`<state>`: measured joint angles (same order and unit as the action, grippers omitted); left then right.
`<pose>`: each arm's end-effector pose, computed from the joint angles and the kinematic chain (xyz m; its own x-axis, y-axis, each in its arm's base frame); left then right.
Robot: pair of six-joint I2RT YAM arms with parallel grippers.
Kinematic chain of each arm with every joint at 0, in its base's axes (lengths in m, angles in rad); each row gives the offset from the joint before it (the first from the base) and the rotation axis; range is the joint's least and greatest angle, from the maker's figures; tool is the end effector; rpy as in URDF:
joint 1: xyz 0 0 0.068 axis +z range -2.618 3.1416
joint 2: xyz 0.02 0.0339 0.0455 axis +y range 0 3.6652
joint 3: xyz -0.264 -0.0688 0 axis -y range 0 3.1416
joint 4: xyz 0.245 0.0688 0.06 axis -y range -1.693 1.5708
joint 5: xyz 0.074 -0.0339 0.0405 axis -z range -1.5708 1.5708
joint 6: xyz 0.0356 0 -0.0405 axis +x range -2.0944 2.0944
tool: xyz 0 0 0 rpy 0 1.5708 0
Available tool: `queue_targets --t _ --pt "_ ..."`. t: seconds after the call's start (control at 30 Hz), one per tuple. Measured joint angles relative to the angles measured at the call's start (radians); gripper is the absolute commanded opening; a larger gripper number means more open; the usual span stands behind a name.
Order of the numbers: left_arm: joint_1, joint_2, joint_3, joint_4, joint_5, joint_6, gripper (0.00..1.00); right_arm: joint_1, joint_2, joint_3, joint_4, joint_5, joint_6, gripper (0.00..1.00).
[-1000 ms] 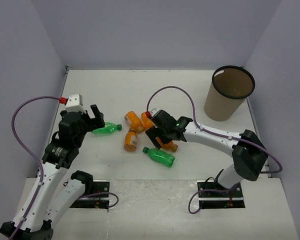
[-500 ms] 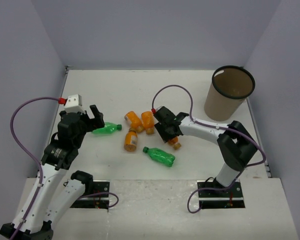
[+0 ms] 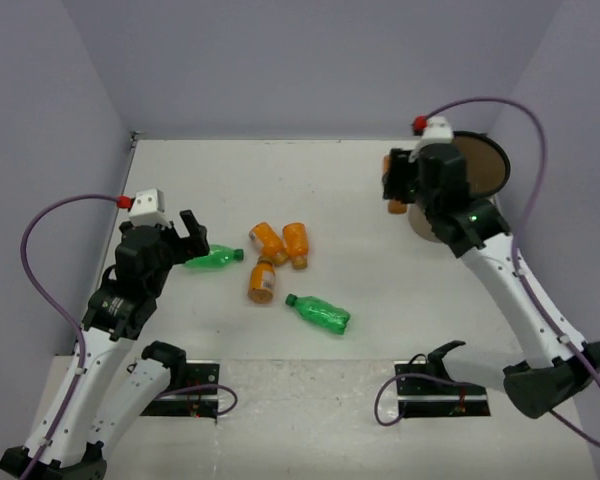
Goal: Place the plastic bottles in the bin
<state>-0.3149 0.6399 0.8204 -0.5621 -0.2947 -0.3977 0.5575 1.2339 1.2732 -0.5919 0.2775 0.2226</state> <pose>0.1352 -0.0331 0.3339 -0.3420 -0.2784 -0.8975 -0.1002 0.9605 -0.2597 0.2320 0.1332 0.3754 -0.5031 -0.0635 -0.8619 -0.2049 0.9776 0.0477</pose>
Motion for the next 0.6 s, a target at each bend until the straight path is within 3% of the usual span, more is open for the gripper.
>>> queue_targets --t 0.17,0.27,0.37,0.4,0.43,0.6 --pt "0.0 0.0 0.0 0.0 0.0 0.0 1.0 -0.3 -0.034 0.22 0.026 0.09 0.006 0.28" --pt "0.0 0.0 0.0 0.0 0.001 0.0 1.0 -0.416 0.019 0.308 0.015 0.133 0.011 0.36" --pt "0.0 0.0 0.0 0.0 0.004 0.0 1.0 -0.497 0.113 0.37 -0.009 0.135 0.021 0.58" --pt "0.0 0.0 0.0 0.0 0.004 0.0 1.0 -0.514 0.139 0.374 -0.014 0.136 0.024 0.72" --pt "0.0 0.0 0.0 0.0 0.005 0.0 1.0 -0.531 0.165 0.374 -0.028 0.139 0.031 0.79" --pt "0.0 0.001 0.0 0.001 0.01 0.001 1.0 -0.553 0.26 0.399 -0.104 0.155 0.033 0.95"
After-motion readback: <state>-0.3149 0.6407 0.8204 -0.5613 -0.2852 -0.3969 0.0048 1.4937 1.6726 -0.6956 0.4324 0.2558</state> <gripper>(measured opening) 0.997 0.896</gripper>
